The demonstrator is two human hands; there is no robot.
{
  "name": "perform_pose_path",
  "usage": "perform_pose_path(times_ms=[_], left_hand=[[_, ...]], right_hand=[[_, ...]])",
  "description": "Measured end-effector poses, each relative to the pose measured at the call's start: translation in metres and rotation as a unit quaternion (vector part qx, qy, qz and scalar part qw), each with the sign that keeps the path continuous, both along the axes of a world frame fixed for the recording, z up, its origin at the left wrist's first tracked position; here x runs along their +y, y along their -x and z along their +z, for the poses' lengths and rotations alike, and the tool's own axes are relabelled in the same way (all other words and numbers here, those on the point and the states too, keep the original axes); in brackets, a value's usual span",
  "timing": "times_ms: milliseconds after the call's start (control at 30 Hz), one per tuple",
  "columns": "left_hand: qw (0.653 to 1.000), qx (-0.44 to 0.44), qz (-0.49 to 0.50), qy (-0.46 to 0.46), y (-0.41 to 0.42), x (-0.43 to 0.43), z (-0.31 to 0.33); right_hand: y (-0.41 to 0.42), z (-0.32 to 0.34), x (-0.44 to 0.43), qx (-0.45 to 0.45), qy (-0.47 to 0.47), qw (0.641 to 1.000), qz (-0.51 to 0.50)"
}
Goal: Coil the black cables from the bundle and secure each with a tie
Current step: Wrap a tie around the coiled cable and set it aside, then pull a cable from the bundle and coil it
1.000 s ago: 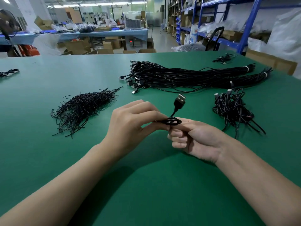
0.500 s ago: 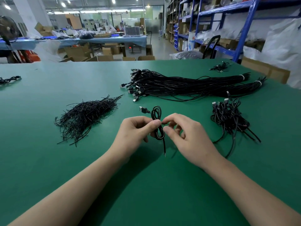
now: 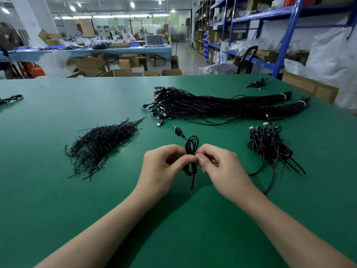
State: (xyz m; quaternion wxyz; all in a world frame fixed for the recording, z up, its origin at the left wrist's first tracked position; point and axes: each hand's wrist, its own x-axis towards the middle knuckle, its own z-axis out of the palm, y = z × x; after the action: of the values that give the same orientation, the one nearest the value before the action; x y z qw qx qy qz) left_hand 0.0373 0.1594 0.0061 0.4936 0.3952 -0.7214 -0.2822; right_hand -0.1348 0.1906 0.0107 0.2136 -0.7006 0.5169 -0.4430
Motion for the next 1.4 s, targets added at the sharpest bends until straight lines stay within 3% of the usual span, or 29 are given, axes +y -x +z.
perform_pose_path(times_ms=[67, 133, 200, 267, 367, 500, 667, 800, 867, 933, 1067, 1233, 1400], left_hand=[[0.990, -0.046, 0.019, 0.128, -0.004, 0.000, 0.002], [0.967, -0.089, 0.020, 0.236, -0.007, -0.002, 0.004], [0.952, -0.114, 0.018, 0.284, -0.009, -0.004, 0.004], [0.969, -0.094, 0.018, 0.227, -0.008, -0.004, 0.004], [0.999, -0.006, 0.024, 0.029, -0.001, -0.003, 0.004], [0.992, 0.086, -0.024, -0.093, 0.006, -0.004, 0.004], [0.977, 0.121, -0.068, -0.161, 0.020, -0.010, 0.009], [0.978, 0.066, -0.066, -0.185, 0.034, -0.035, 0.016], [0.980, 0.036, -0.059, -0.187, 0.043, -0.050, 0.015], [0.985, -0.030, -0.040, -0.167, 0.053, -0.063, 0.008], [0.970, -0.229, 0.005, -0.077, 0.071, -0.095, -0.007], [0.925, -0.371, 0.048, -0.059, 0.086, -0.141, -0.013], [0.900, -0.427, 0.072, -0.042, 0.084, -0.176, -0.018]], right_hand=[[0.001, 0.002, -0.001, -0.163, -0.131, 0.976, 0.068], [0.005, 0.004, 0.000, -0.308, -0.248, 0.906, 0.151], [0.009, 0.004, 0.002, -0.350, -0.295, 0.870, 0.183], [0.010, 0.004, 0.002, -0.308, -0.277, 0.897, 0.154], [0.005, 0.006, 0.003, -0.170, -0.167, 0.969, 0.066], [0.001, 0.006, 0.004, -0.062, -0.076, 0.995, -0.014], [0.007, 0.018, -0.001, -0.128, -0.107, 0.986, -0.011], [0.024, 0.024, -0.011, -0.206, -0.159, 0.965, -0.029], [0.043, 0.029, -0.016, -0.168, -0.125, 0.973, -0.095], [0.070, 0.036, -0.020, -0.065, -0.048, 0.977, -0.197], [0.122, 0.047, -0.027, 0.177, 0.045, 0.923, -0.338], [0.143, 0.040, -0.033, 0.367, -0.049, 0.855, -0.362], [0.134, 0.050, -0.035, 0.420, -0.045, 0.824, -0.377]])
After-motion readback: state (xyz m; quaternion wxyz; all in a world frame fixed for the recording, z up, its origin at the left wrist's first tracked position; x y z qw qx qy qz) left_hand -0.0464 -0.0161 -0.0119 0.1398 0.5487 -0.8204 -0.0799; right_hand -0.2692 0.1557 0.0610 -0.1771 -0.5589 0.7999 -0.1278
